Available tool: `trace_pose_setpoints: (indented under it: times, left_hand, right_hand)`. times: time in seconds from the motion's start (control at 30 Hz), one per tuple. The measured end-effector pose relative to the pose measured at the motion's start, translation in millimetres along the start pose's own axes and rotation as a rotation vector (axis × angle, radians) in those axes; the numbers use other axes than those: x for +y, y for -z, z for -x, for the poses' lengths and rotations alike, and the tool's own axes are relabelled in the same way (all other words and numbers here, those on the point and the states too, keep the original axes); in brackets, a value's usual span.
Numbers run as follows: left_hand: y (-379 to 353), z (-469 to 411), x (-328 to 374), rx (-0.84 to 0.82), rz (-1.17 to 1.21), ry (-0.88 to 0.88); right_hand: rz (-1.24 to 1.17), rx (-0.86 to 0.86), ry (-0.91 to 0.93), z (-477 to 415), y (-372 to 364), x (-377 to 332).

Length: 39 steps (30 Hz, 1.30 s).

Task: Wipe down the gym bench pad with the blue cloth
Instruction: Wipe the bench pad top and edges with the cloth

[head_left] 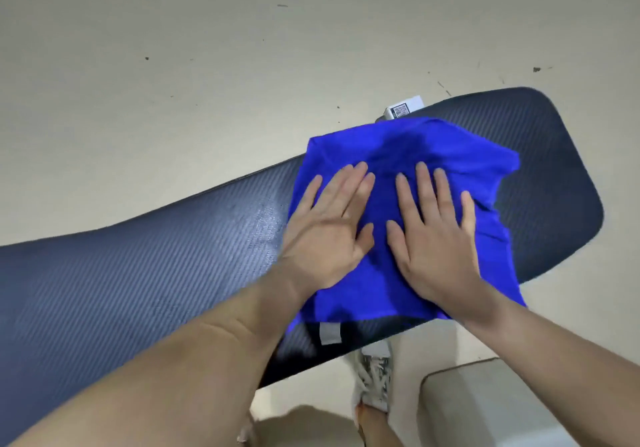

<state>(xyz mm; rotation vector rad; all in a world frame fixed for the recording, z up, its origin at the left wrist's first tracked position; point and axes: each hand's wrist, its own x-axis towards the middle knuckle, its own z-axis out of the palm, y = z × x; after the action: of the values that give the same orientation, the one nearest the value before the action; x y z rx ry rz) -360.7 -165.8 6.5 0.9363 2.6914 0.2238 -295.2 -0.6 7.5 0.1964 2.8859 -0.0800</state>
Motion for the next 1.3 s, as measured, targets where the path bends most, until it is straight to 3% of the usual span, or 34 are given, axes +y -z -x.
trace_pose_setpoints:
  times: [0.13, 0.3, 0.4, 0.5, 0.7, 0.9, 0.97, 1.17, 1.3]
  left_hand:
    - [6, 50, -73, 0.016, -0.041, 0.191]
    - [14, 121, -122, -0.034, 0.035, 0.263]
    - [26, 147, -129, 0.016, 0.198, 0.288]
    - [36, 159, -131, 0.155, 0.341, 0.436]
    - [39, 157, -140, 0.213, 0.333, 0.630]
    - [63, 144, -143, 0.368, 0.579, 0.735]
    - [82, 135, -141, 0.440, 0.658, 0.710]
    - [139, 110, -131, 0.558, 0.551, 0.436]
    - [148, 120, -123, 0.565, 0.399, 0.295]
  right_hand:
    - [-0.073, 0.030, 0.091, -15, -5, -100]
    - [-0.122, -0.034, 0.244, 10, -13, -174]
    - [-0.231, -0.013, 0.290, 14, -2, -167]
    - [-0.261, 0.061, 0.279, 13, 6, -134]
    - [-0.219, 0.140, 0.271, 10, 18, -104]
    - [-0.743, -0.160, 0.053, -25, 67, -105]
    - [-0.864, -0.166, 0.011, -35, 89, -103]
    - [-0.578, 0.349, 0.096, -48, 144, -94]
    - [-0.359, 0.416, 0.128, -20, 142, -78]
